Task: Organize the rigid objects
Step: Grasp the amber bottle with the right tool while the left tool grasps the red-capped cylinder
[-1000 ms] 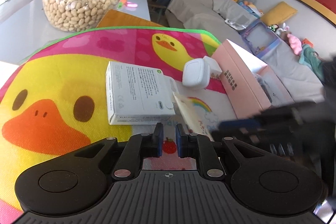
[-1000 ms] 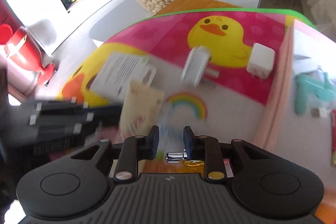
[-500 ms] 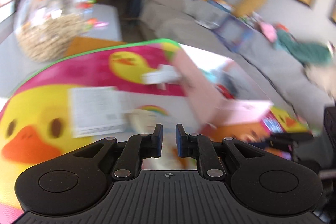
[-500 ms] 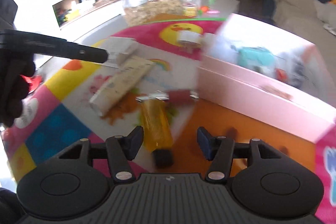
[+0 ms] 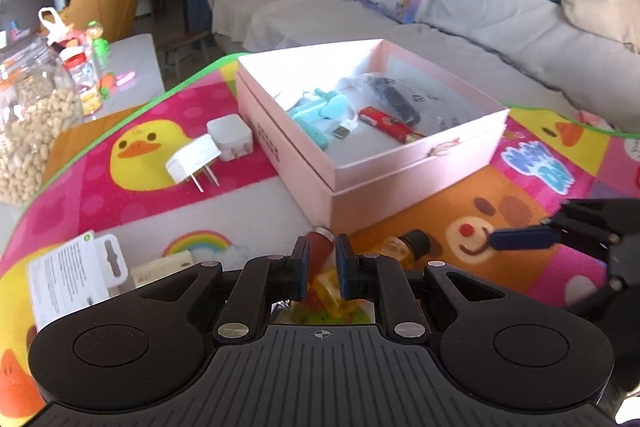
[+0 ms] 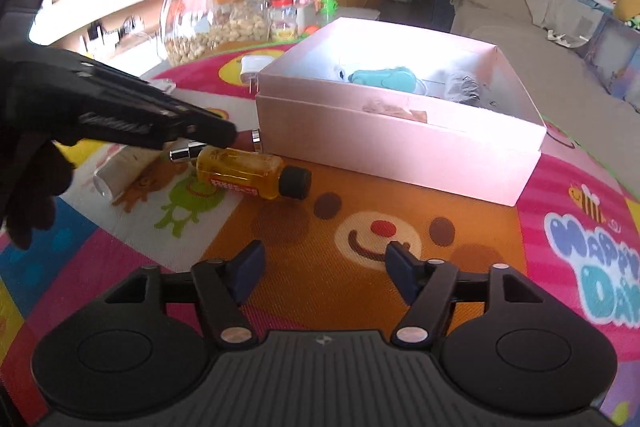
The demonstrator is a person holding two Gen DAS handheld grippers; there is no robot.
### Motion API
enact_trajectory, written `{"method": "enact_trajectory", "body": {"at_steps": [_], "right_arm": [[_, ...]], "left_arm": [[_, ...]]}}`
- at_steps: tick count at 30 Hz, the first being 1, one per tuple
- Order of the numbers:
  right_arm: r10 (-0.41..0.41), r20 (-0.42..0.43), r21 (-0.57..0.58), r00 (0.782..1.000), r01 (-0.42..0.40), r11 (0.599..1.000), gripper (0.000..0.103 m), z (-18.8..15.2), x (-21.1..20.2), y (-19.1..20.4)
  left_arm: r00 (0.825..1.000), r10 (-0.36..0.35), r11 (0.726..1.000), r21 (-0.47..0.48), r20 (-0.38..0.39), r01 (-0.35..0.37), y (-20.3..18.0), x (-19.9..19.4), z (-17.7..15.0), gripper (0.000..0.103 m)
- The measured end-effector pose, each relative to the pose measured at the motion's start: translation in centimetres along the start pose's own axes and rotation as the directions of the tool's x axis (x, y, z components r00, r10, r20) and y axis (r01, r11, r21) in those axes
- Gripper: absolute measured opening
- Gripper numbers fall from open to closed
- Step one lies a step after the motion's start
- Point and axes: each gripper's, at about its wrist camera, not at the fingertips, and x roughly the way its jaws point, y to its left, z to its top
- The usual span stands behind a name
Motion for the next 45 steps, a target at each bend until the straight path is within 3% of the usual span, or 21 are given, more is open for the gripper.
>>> {"method": "enact_trajectory", "body": {"at_steps": [10, 13, 20, 22, 29, 34, 36, 38, 45], "right_arm": [[0.041, -0.003, 0.077, 0.999, -0.041, 0.996, 0.08, 1.4, 1.3, 1.8], [0.008, -0.001, 0.074, 1.0, -0.008, 0.997, 0.09, 2.1, 2.7, 3.7], [-0.039, -0.013, 0.116, 0.999, 0.04, 0.992, 0.09, 4.7, 5.6, 4.9], [-0.048, -0.01, 0.137, 0.999, 0.049, 0.989, 0.081, 5.0, 5.7, 4.4], [-0.073, -0.012, 0.093, 0.997, 0.074, 0.993, 0.081, 2.5, 2.8, 2.0], [-0.094, -0.007, 0.066, 0.996, 0.094, 0.993, 0.081, 0.1, 0.4, 0.0], [-0.089, -0.007, 0.077, 0.996, 0.089, 0.993, 0.081, -0.2, 0.0, -0.5], [-0.094, -0.005, 0.08, 0.996, 0.094, 0.992, 0.081, -0.2, 0.0, -0.5], [-0.1, -0.001, 0.086, 0.995, 0.1, 0.991, 0.082, -0.2, 0.0, -0.6]], "left_arm": [[1.0, -0.003, 0.986, -0.164, -0.005, 0.002, 4.0, -0.9, -0.7, 0.016], [1.0, 0.01, 0.983, -0.183, 0.003, -0.009, 4.8, -1.6, -1.1, 0.016], [0.999, 0.039, 0.975, -0.219, 0.022, -0.033, 6.1, -3.1, -1.9, 0.016], [0.999, 0.036, 0.978, -0.205, 0.007, -0.034, 5.9, -2.9, -2.1, 0.016], [0.999, -0.034, 0.991, -0.126, 0.02, 0.036, 3.9, -1.9, -2.1, 0.016], [0.999, -0.039, 0.997, -0.063, -0.001, 0.039, 2.3, -0.3, -1.0, 0.017], [0.999, -0.037, 0.999, -0.033, -0.024, 0.036, 1.7, 0.5, -0.6, 0.029], [0.999, -0.023, 1.0, -0.01, -0.049, 0.023, 1.2, 1.2, -0.4, 0.031], [0.996, -0.018, 0.998, 0.055, -0.083, 0.023, -0.3, 1.1, -1.5, 0.024]]}}
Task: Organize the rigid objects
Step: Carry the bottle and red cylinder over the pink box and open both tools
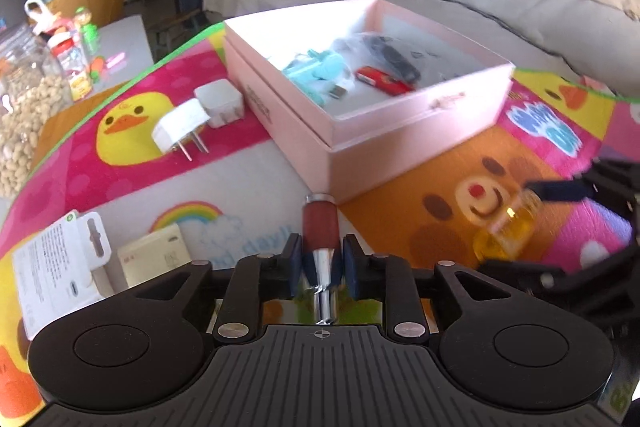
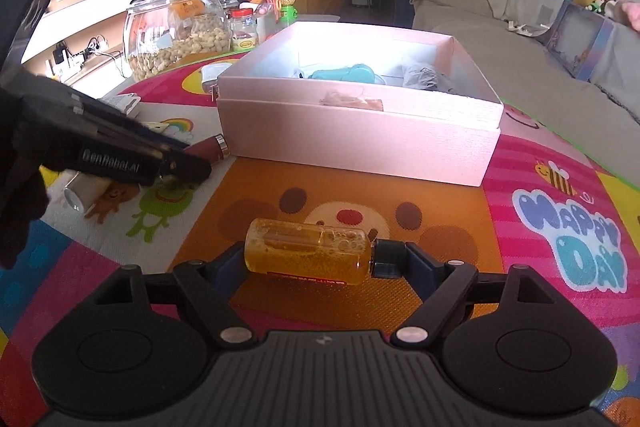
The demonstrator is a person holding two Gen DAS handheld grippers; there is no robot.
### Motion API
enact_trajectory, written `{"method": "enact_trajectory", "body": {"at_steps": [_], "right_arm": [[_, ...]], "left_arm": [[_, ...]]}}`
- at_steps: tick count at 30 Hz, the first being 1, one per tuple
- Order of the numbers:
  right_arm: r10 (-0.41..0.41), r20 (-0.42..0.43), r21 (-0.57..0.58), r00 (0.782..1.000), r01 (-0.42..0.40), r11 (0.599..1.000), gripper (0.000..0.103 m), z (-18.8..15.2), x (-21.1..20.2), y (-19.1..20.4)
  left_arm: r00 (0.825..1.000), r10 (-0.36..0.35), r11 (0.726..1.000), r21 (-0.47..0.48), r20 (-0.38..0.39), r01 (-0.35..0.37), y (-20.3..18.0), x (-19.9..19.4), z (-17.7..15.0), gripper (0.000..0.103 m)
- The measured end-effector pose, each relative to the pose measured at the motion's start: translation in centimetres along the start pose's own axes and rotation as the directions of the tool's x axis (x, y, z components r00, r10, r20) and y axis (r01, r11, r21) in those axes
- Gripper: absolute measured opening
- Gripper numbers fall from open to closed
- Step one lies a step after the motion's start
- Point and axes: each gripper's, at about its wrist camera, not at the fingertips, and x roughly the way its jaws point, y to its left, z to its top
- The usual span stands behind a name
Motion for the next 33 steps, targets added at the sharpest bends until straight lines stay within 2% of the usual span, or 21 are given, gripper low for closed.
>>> {"method": "enact_trajectory", "body": {"at_steps": [4, 7, 12, 16, 21, 25, 28, 30, 33], "right_arm": [[-0.001, 0.003, 0.007, 1.0, 0.001, 1.0, 0.082, -0.1, -0.1, -0.2], [-0.006, 0.002, 0.003, 1.0, 0.006, 1.0, 0.082, -0.1, -0.1, -0.1], [-0.012, 0.002, 0.002, 1.0, 0.012, 1.0, 0.083, -0.1, -0.1, 0.0], [-0.012, 0.002, 0.003, 1.0, 0.012, 1.0, 0.083, -0.2, -0.1, 0.0], [-0.022, 0.004, 0.014, 1.0, 0.022, 1.0, 0.083, -0.2, -0.1, -0.1], [-0.024, 0.007, 0.024, 1.0, 0.024, 0.999, 0.079, -0.3, -0.5, -0.4], [-0.011, -0.002, 0.0, 1.0, 0.011, 1.0, 0.079, -0.6, -1.3, -0.6], [0.001, -0.005, -0.012, 1.0, -0.001, 1.0, 0.079, -0.9, -2.2, -0.8], [0.012, 0.014, -0.038, 1.0, -0.011, 0.999, 0.078, -1.0, -4.4, -1.1]], "left_arm": [[0.999, -0.043, 0.999, -0.025, -0.013, 0.043, -0.6, -1.5, -1.5, 0.024], [0.999, -0.039, 0.999, -0.037, -0.008, 0.038, -1.1, -2.4, -2.5, 0.024], [0.999, -0.035, 0.99, -0.134, 0.027, 0.038, -0.7, -2.5, -3.2, 0.025], [0.999, -0.016, 0.996, -0.085, 0.041, 0.02, -1.3, -2.6, -3.5, 0.025], [0.997, 0.016, 0.993, -0.116, 0.074, -0.007, -1.7, -2.7, -3.9, 0.024], [0.994, 0.044, 0.998, -0.042, 0.1, -0.04, -2.9, -3.2, -4.7, 0.024], [0.995, -0.048, 0.999, -0.004, 0.085, 0.048, -3.6, -4.1, -5.3, 0.024], [0.994, -0.077, 0.997, 0.015, 0.074, 0.076, -4.2, -4.7, -5.7, 0.024], [0.987, -0.142, 0.99, -0.012, 0.071, 0.143, -4.5, -5.7, -6.1, 0.024]]}}
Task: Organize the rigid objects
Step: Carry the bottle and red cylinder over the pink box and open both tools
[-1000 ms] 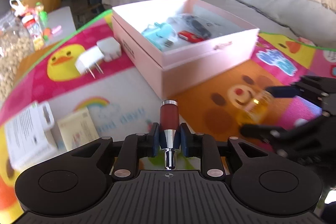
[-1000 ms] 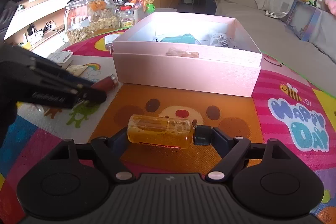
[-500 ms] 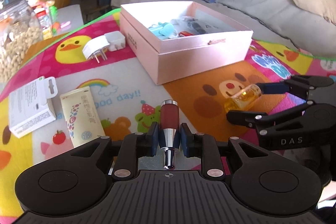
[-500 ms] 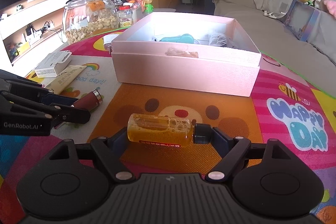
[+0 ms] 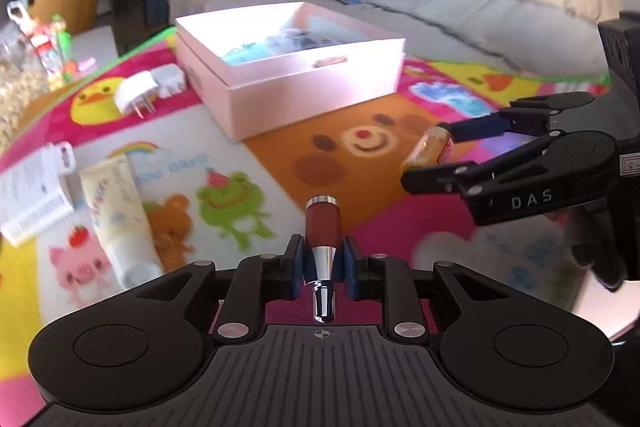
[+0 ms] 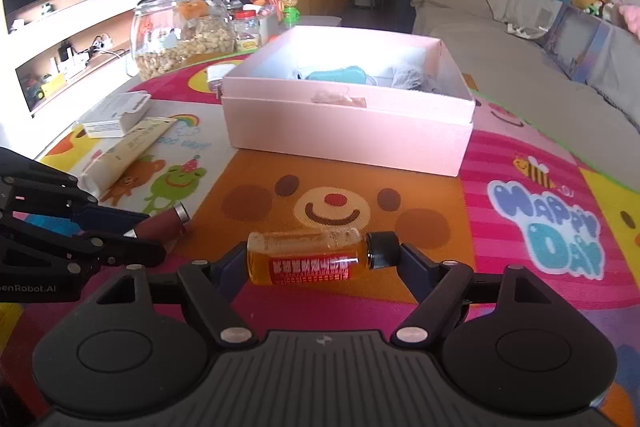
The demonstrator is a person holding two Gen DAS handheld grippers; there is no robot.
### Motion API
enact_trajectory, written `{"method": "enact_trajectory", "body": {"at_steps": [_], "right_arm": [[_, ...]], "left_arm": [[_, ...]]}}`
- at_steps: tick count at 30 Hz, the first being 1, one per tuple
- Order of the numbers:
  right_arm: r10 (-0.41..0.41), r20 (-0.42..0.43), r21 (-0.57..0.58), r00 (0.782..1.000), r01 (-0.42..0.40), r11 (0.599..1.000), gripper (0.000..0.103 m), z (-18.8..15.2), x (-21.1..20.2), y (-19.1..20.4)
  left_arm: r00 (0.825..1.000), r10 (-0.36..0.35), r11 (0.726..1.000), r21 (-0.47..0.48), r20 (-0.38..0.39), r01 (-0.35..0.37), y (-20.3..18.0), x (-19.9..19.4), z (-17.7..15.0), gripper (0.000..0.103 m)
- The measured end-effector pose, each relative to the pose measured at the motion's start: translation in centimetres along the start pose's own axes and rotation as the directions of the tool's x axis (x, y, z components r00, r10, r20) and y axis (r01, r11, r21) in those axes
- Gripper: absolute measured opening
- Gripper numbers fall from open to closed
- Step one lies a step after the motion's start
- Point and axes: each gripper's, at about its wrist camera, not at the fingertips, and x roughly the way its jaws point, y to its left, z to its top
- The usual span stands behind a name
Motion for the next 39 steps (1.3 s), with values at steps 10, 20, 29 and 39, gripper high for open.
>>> {"method": "enact_trajectory", "body": {"at_steps": [10, 20, 29, 39], "right_arm": [[-0.052, 0.252, -0.034, 0.966, 0.063, 0.997, 0.078, 3.2, -7.5, -1.3], [-0.092, 0.244, -0.006, 0.965, 0.097, 0.995, 0.078, 3.4, -7.3, -2.5], [-0.133, 0.212, 0.046, 0.968, 0.126, 0.991, 0.078, 3.4, -5.7, -3.3], [-0.124, 0.231, 0.107, 0.965, 0.101, 0.989, 0.078, 7.8, -2.0, -3.7]], "left_arm": [[0.98, -0.07, 0.994, 0.093, 0.185, 0.053, -2.0, -3.3, 6.2, 0.024], [0.96, 0.014, 1.0, -0.002, 0.279, -0.015, 1.0, 0.9, 15.6, 0.024], [0.955, -0.008, 0.989, -0.137, 0.296, 0.051, 4.2, 4.2, 15.5, 0.024], [0.957, 0.159, 0.954, -0.287, 0.242, -0.086, 8.4, -0.8, 8.9, 0.024]]}}
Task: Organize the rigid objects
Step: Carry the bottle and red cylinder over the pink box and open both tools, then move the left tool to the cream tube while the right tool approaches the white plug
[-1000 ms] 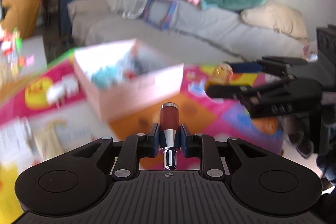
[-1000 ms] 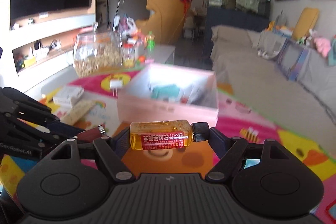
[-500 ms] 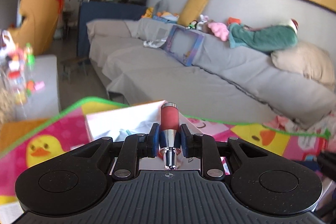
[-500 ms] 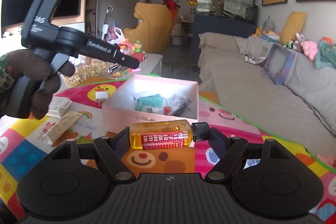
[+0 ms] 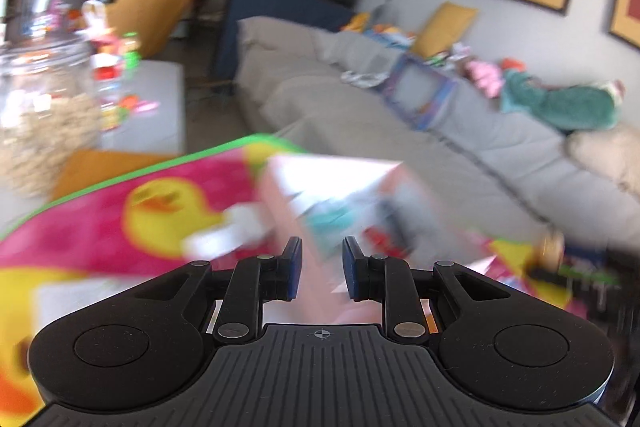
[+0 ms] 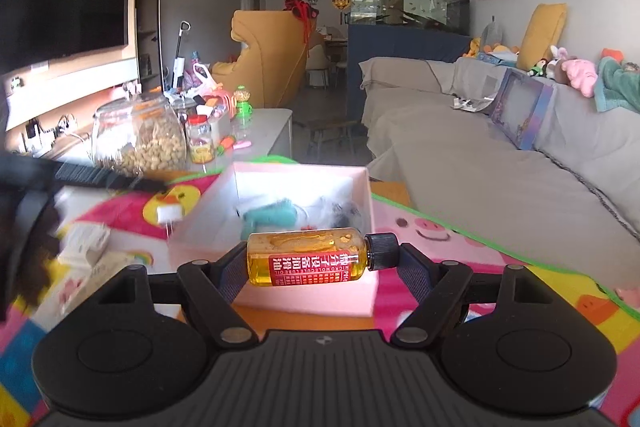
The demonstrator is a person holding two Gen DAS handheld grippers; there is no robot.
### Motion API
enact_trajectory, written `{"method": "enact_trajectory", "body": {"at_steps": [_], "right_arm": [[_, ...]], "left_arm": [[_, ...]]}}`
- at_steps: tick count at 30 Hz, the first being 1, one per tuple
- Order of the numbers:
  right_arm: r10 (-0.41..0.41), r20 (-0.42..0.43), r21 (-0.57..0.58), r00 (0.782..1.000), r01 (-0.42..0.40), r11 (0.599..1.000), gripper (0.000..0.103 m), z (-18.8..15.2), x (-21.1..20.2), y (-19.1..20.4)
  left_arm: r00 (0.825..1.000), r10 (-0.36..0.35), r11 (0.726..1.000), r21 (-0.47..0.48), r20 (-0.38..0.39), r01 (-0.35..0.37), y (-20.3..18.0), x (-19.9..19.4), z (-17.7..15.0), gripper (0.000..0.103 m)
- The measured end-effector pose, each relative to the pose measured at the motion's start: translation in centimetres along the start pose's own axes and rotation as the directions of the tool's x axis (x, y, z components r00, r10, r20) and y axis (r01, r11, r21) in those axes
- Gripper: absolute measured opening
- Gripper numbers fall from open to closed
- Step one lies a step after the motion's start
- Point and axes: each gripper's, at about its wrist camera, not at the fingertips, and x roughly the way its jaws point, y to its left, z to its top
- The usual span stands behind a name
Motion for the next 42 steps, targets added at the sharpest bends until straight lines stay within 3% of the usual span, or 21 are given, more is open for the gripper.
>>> {"method": "enact_trajectory", "body": {"at_steps": [8, 11, 17, 23, 27, 32, 36, 38, 40, 42], "right_arm": [[0.014, -0.064, 0.042, 0.998, -0.011, 0.999, 0.078, 3.5, 7.3, 1.3], [0.033, -0.111, 0.084, 0.993, -0.023, 0.996, 0.079, 4.0, 9.4, 1.5], [0.064, -0.152, 0.115, 0.986, -0.046, 0.992, 0.079, 3.6, 10.4, 1.7], [0.104, -0.154, 0.03, 0.983, -0.101, 0.994, 0.079, 4.0, 9.4, 4.2], [0.212, -0.222, 0.036, 0.952, -0.209, 0.977, 0.079, 5.2, 10.6, 7.1], [0.265, -0.304, -0.007, 0.915, -0.281, 0.96, 0.079, 7.6, 14.3, 12.0], [0.27, -0.379, -0.06, 0.885, -0.315, 0.947, 0.079, 8.3, 17.8, 15.9], [0.233, -0.424, -0.101, 0.875, -0.301, 0.948, 0.077, 8.0, 19.8, 17.8], [0.183, -0.455, -0.14, 0.871, -0.273, 0.952, 0.065, 7.5, 21.6, 19.1], [0.141, -0.478, -0.185, 0.867, -0.256, 0.949, 0.06, 6.8, 22.8, 20.1]], "left_arm": [[0.981, 0.178, 0.984, 0.003, -0.071, -0.178, 4.3, -4.7, -4.1, 0.024], [0.973, 0.198, 0.979, -0.018, -0.114, -0.202, 5.4, -5.4, -5.0, 0.024], [0.972, 0.175, 0.98, -0.062, -0.158, -0.187, 6.2, -4.7, -6.3, 0.024], [0.983, 0.132, 0.988, -0.067, -0.128, -0.141, 5.3, -3.8, -5.5, 0.024], [0.986, 0.129, 0.989, -0.059, -0.104, -0.136, 5.1, -3.4, -5.5, 0.024], [0.991, 0.107, 0.991, -0.076, -0.08, -0.113, 5.9, -3.8, -5.6, 0.024], [0.993, 0.09, 0.988, -0.12, -0.07, -0.098, 7.3, -4.3, -5.9, 0.024], [0.993, 0.087, 0.985, -0.145, -0.08, -0.098, 8.0, -4.4, -6.1, 0.024], [0.994, 0.074, 0.983, -0.162, -0.084, -0.087, 8.5, -4.6, -6.4, 0.024], [0.995, 0.053, 0.983, -0.173, -0.085, -0.067, 8.8, -4.9, -6.6, 0.024]]}}
